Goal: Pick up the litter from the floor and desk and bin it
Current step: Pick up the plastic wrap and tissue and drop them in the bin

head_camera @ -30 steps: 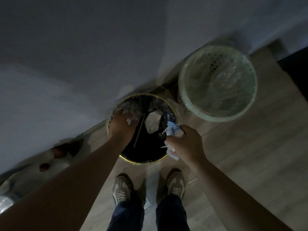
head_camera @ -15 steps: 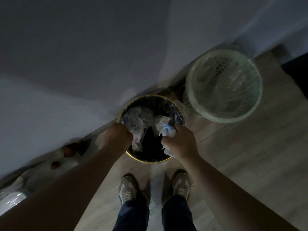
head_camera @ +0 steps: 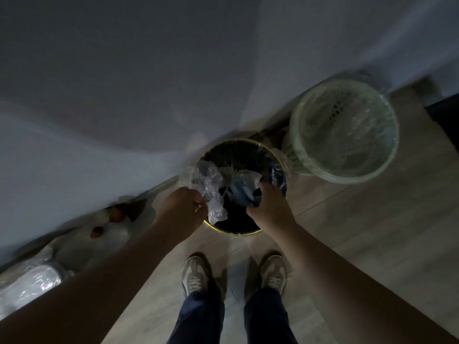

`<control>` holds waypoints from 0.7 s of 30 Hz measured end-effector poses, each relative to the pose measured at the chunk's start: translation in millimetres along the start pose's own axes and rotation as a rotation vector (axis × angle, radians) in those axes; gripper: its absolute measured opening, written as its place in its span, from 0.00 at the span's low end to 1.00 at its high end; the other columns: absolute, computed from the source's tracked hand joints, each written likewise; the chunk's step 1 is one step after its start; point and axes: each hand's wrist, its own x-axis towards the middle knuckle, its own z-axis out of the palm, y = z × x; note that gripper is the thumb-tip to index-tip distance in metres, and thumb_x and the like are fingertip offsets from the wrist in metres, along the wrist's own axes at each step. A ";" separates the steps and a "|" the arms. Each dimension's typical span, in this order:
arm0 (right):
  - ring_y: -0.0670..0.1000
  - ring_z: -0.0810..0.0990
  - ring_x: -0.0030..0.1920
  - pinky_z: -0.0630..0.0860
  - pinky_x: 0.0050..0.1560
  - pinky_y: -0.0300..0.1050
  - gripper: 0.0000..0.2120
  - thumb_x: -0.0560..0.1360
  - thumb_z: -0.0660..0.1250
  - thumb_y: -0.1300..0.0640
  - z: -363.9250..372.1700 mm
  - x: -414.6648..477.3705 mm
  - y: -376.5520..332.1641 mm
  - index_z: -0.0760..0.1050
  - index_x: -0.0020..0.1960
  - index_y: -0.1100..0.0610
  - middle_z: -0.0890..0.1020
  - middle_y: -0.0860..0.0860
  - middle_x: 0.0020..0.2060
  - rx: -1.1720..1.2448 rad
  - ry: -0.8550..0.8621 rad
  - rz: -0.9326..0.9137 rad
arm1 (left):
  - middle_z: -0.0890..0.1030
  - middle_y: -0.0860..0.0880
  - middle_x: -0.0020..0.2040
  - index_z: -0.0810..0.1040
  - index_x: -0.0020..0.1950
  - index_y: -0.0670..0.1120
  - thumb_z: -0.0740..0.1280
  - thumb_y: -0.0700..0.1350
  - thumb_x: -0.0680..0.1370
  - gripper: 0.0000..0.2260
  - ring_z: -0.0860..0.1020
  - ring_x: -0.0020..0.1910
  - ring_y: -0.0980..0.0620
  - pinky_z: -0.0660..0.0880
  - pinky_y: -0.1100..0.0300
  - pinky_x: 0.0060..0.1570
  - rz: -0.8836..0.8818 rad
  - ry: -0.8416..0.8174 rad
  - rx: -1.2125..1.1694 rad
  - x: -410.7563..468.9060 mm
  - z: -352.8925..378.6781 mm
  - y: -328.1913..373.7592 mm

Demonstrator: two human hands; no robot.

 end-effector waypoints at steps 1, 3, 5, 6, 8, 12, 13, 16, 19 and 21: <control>0.57 0.71 0.66 0.72 0.62 0.50 0.29 0.72 0.69 0.57 -4.2 -5.6 0.7 0.64 0.71 0.56 0.70 0.57 0.67 -0.005 0.000 -0.009 | 0.73 0.52 0.35 0.70 0.28 0.56 0.63 0.47 0.71 0.12 0.78 0.37 0.46 0.73 0.59 0.39 0.037 0.003 -0.017 -1.8 -1.5 1.4; 0.55 0.73 0.64 0.74 0.58 0.48 0.26 0.73 0.68 0.59 -15.9 -18.1 2.2 0.67 0.69 0.58 0.73 0.55 0.65 0.004 -0.006 0.003 | 0.76 0.49 0.40 0.76 0.29 0.51 0.70 0.43 0.71 0.10 0.78 0.35 0.48 0.72 0.61 0.36 0.083 0.050 -0.022 -7.0 -6.0 13.8; 0.54 0.75 0.60 0.73 0.54 0.45 0.23 0.74 0.67 0.60 -29.4 -29.8 3.9 0.68 0.68 0.59 0.76 0.54 0.61 0.019 -0.006 0.015 | 0.78 0.45 0.45 0.83 0.36 0.42 0.74 0.39 0.69 0.03 0.79 0.36 0.48 0.67 0.67 0.35 0.190 0.093 0.021 -10.7 -9.4 28.1; 0.53 0.76 0.59 0.73 0.53 0.44 0.22 0.74 0.67 0.60 -35.4 -35.1 5.0 0.69 0.67 0.58 0.76 0.54 0.60 0.021 -0.003 0.020 | 0.78 0.46 0.47 0.84 0.41 0.41 0.73 0.40 0.70 0.03 0.79 0.38 0.49 0.68 0.67 0.36 0.217 0.092 0.020 -11.2 -12.1 35.8; 0.53 0.76 0.59 0.73 0.53 0.44 0.23 0.73 0.67 0.59 -47.9 -46.6 5.8 0.69 0.68 0.57 0.76 0.54 0.60 0.017 0.016 0.029 | 0.78 0.50 0.49 0.84 0.47 0.44 0.70 0.43 0.73 0.05 0.77 0.41 0.53 0.69 0.65 0.41 0.218 0.068 -0.003 -16.0 -20.8 51.0; 0.54 0.73 0.64 0.72 0.60 0.45 0.26 0.74 0.67 0.55 -64.3 -64.6 3.4 0.66 0.71 0.56 0.75 0.55 0.63 -0.038 0.012 0.044 | 0.81 0.48 0.50 0.82 0.50 0.46 0.67 0.45 0.75 0.07 0.80 0.46 0.51 0.77 0.57 0.46 0.164 -0.009 -0.009 -24.4 -38.1 68.0; 0.54 0.73 0.65 0.71 0.60 0.45 0.26 0.75 0.67 0.54 -70.4 -72.4 1.2 0.66 0.71 0.55 0.75 0.55 0.63 -0.049 0.015 0.044 | 0.81 0.47 0.49 0.82 0.50 0.45 0.68 0.44 0.74 0.07 0.80 0.46 0.48 0.78 0.55 0.47 0.151 -0.017 -0.027 -30.2 -45.7 73.7; 0.52 0.75 0.62 0.72 0.56 0.43 0.24 0.75 0.67 0.52 -89.2 -101.6 -10.0 0.68 0.69 0.54 0.77 0.53 0.61 -0.069 0.041 0.020 | 0.80 0.44 0.48 0.82 0.51 0.42 0.69 0.43 0.74 0.07 0.80 0.46 0.46 0.77 0.52 0.49 0.172 -0.021 -0.020 -54.5 -75.5 90.5; 0.52 0.75 0.62 0.71 0.57 0.43 0.23 0.75 0.66 0.55 -114.1 -143.4 -31.7 0.67 0.69 0.54 0.76 0.53 0.61 -0.145 0.036 -0.034 | 0.80 0.43 0.46 0.82 0.49 0.42 0.66 0.48 0.72 0.12 0.80 0.44 0.44 0.77 0.53 0.46 0.224 -0.017 0.063 -84.9 -118.8 108.9; 0.52 0.74 0.62 0.70 0.57 0.42 0.23 0.75 0.65 0.56 -136.4 -177.9 -51.7 0.67 0.69 0.54 0.75 0.53 0.61 -0.189 0.035 -0.087 | 0.80 0.45 0.39 0.82 0.43 0.43 0.61 0.52 0.69 0.16 0.80 0.38 0.45 0.77 0.55 0.39 0.278 -0.003 0.135 -106.8 -151.3 120.7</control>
